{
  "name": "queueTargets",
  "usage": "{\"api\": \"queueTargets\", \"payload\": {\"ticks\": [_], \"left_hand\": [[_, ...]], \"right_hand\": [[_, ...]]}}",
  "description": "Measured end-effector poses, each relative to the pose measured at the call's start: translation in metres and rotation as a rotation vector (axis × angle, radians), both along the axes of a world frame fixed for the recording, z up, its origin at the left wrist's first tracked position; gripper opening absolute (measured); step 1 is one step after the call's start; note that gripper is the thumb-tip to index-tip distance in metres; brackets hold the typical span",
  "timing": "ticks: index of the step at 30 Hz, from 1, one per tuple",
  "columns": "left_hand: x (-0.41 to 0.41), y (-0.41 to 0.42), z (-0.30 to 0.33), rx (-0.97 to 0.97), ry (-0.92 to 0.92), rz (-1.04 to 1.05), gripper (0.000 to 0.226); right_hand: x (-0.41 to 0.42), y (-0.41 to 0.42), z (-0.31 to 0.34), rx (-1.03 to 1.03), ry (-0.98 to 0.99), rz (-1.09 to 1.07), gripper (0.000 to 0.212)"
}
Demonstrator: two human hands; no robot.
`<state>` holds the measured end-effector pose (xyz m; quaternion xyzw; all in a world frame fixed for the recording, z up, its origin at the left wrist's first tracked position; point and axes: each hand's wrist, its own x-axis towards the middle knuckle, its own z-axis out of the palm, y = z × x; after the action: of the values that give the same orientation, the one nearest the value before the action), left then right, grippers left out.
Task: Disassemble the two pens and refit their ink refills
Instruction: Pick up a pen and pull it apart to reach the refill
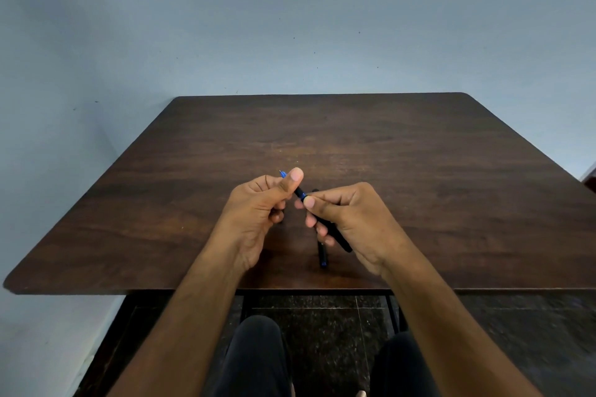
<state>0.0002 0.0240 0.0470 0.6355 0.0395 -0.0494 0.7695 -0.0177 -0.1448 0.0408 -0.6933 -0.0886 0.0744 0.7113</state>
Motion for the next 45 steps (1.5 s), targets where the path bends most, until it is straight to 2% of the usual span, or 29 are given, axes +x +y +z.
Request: {"api": "queueTargets", "payload": {"ticks": [6,11,15,19,25,28,35,45], "left_hand": [[-0.005,0.008,0.002,-0.064,-0.039,-0.218,0.041],[-0.007,0.007,0.001,-0.071,-0.066,-0.094,0.029],[-0.004,0.003,0.000,-0.049,-0.041,0.020,0.036],[-0.002,-0.001,0.000,-0.023,-0.009,0.044,0.040],[-0.006,0.001,0.000,-0.063,-0.016,-0.126,0.047],[-0.008,0.007,-0.001,-0.119,-0.043,-0.175,0.036],[-0.004,0.000,-0.002,-0.115,-0.043,0.028,0.025],[0.004,0.000,-0.005,-0.166,-0.026,0.165,0.032]], "right_hand": [[-0.002,-0.002,0.002,-0.007,-0.010,-0.020,0.019],[-0.002,-0.001,0.001,0.003,0.023,-0.012,0.018],[-0.001,0.001,0.000,0.006,0.026,-0.001,0.017],[-0.001,0.000,-0.001,0.006,0.011,0.004,0.016],[-0.001,-0.003,-0.002,0.029,0.004,-0.017,0.015],[0.000,-0.004,-0.003,0.024,0.004,-0.026,0.016],[-0.001,-0.002,-0.004,0.038,0.017,-0.005,0.015],[-0.002,-0.005,-0.005,0.055,0.058,-0.021,0.011]]}}
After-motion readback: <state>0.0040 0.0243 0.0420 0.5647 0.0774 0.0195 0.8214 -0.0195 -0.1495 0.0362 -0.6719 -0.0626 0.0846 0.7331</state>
